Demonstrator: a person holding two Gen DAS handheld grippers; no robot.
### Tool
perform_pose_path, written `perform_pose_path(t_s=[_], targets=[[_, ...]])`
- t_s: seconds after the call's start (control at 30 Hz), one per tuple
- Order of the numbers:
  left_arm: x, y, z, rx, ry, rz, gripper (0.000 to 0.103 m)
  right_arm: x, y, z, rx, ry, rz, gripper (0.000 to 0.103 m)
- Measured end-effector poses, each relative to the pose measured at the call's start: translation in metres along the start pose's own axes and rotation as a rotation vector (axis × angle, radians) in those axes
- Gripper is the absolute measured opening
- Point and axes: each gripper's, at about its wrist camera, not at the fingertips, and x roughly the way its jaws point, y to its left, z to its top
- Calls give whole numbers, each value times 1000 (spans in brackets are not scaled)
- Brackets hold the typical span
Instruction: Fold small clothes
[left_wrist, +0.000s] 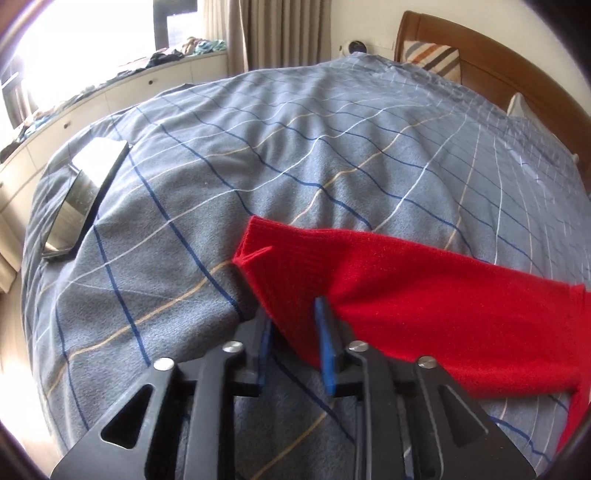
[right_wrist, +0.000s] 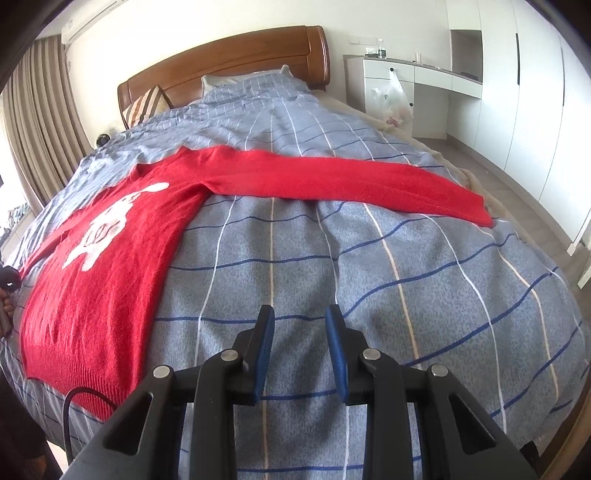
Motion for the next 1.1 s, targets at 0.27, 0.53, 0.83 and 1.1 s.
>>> perform_pose_path(t_s=[0.27, 0.53, 0.83, 1.1], targets=[[-74, -7, -31, 125, -89, -105, 83, -40, 27, 22, -113, -1, -196, 72], [-126, -39, -88, 261, -72, -250, 88, -74, 69, 41, -241, -52, -248, 72], [-130, -52, -127, 284, -26, -281, 88, -99, 99, 54, -338, -98, -281, 72], [-129, -49, -140, 270, -14, -265, 88, -103, 107, 57, -367, -115, -302, 72]])
